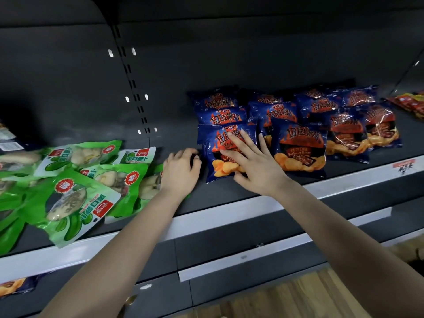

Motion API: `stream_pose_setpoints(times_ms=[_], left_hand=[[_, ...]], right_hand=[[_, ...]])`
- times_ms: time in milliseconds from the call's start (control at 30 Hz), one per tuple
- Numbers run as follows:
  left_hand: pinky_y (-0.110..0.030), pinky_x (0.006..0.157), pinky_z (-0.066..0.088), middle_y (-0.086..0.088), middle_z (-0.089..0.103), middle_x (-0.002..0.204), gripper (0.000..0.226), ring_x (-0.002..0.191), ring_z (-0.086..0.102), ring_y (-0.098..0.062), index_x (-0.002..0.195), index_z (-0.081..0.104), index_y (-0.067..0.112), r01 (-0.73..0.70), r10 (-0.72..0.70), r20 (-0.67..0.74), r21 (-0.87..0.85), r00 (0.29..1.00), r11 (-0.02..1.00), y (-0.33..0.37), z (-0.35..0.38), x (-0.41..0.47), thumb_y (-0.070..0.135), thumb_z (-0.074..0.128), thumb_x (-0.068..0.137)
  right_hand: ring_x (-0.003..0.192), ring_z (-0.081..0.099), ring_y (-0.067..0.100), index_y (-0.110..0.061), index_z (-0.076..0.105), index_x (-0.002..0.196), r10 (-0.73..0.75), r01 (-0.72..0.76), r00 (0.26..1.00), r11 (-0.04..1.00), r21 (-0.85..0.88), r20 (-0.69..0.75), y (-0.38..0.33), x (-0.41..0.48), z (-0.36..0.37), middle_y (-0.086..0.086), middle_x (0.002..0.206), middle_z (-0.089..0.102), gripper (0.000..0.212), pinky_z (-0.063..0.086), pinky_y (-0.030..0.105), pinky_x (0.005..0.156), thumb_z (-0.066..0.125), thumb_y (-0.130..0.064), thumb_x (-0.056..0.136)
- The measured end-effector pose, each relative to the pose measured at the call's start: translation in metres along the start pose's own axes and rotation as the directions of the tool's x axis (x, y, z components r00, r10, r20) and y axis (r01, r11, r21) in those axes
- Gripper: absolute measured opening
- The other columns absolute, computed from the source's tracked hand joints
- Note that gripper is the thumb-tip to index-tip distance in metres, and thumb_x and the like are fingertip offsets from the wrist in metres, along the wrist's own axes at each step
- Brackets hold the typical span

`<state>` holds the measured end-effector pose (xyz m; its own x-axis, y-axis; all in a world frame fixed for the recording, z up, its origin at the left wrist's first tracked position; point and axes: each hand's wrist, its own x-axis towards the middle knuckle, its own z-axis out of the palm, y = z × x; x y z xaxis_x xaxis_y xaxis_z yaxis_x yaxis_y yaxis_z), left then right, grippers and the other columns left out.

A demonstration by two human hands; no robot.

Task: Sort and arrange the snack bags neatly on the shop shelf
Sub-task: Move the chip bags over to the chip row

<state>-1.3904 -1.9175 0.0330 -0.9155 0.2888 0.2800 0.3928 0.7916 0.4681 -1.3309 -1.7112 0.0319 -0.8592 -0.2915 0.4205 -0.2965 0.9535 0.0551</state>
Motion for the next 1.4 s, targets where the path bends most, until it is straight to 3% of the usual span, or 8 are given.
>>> stream_pose_setpoints(times_ms=[333,533,733,933,1033,1200,1400], left_hand=[[-0.04,0.094,0.037,-0.012,0.061,0.121,0.029,0.11,0.049,-0.036,0.119,0.058,0.013,0.002,-0.002,-0.005,-0.001,1.0,1.0,-0.003,0.001,0.001,0.022,0.043,0.096],[-0.039,0.094,0.036,-0.012,0.06,0.122,0.029,0.112,0.048,-0.036,0.12,0.057,0.014,0.015,-0.014,0.007,-0.017,1.0,1.0,-0.002,0.0,0.001,0.023,0.042,0.096],[-0.039,0.095,0.036,-0.01,0.06,0.123,0.029,0.111,0.048,-0.035,0.119,0.058,0.015,0.033,-0.033,-0.001,-0.04,0.999,0.999,-0.002,-0.002,-0.001,0.022,0.043,0.095],[-0.039,0.095,0.036,-0.011,0.062,0.12,0.028,0.108,0.05,-0.036,0.117,0.059,0.015,0.014,-0.014,-0.015,-0.016,1.0,1.0,-0.003,-0.001,0.0,0.022,0.044,0.095],[-0.039,0.094,0.036,-0.013,0.063,0.118,0.028,0.107,0.051,-0.037,0.117,0.06,0.014,0.003,-0.003,-0.026,-0.012,1.0,1.0,-0.004,0.001,0.001,0.021,0.045,0.094],[-0.041,0.092,0.037,-0.015,0.062,0.118,0.028,0.108,0.05,-0.039,0.117,0.059,0.013,-0.013,0.014,-0.02,0.033,1.0,0.999,-0.003,0.005,0.002,0.022,0.045,0.095],[-0.042,0.096,0.036,-0.015,0.059,0.123,0.029,0.111,0.049,-0.04,0.119,0.058,0.012,-0.011,0.012,-0.04,0.02,0.999,1.0,0.002,0.001,0.006,0.022,0.045,0.094]], right_hand=[[0.145,0.003,0.026,-0.023,0.046,0.133,-0.033,0.034,0.999,0.999,0.015,-0.037,0.002,-0.002,0.002,0.006,0.157,0.016,0.053,0.002,0.058,0.112,0.049,-0.012,0.081],[0.145,0.002,0.02,-0.023,0.046,0.133,-0.044,0.048,0.997,0.995,0.082,-0.056,-0.001,-0.002,-0.005,0.004,0.157,0.018,0.056,-0.001,0.054,0.114,0.033,-0.023,0.079],[0.145,0.01,0.021,-0.013,0.05,0.131,0.174,-0.142,0.968,0.975,0.173,-0.183,0.003,-0.004,-0.015,0.007,0.153,0.027,0.052,-0.004,0.049,0.115,0.03,-0.024,0.084],[0.145,0.013,0.025,-0.015,0.049,0.132,0.229,-0.199,0.948,0.969,0.147,-0.22,0.016,-0.007,-0.027,0.007,0.153,0.027,0.047,-0.005,0.046,0.115,0.032,-0.031,0.09],[0.145,0.012,0.028,-0.015,0.049,0.131,0.28,-0.257,0.927,0.959,0.12,-0.249,0.025,-0.014,-0.033,0.008,0.153,0.027,0.046,0.0,0.051,0.115,0.034,-0.034,0.091],[0.143,0.008,0.041,-0.019,0.048,0.132,0.45,-0.463,0.836,0.886,0.035,-0.315,0.033,-0.028,-0.031,0.01,0.154,0.023,0.045,0.004,0.063,0.109,0.049,-0.037,0.091],[0.142,-0.006,0.042,-0.028,0.028,0.143,0.67,-0.677,0.721,0.735,0.026,-0.177,0.044,-0.032,-0.025,0.002,0.158,0.002,0.07,0.003,0.071,0.104,0.054,-0.051,0.083]])
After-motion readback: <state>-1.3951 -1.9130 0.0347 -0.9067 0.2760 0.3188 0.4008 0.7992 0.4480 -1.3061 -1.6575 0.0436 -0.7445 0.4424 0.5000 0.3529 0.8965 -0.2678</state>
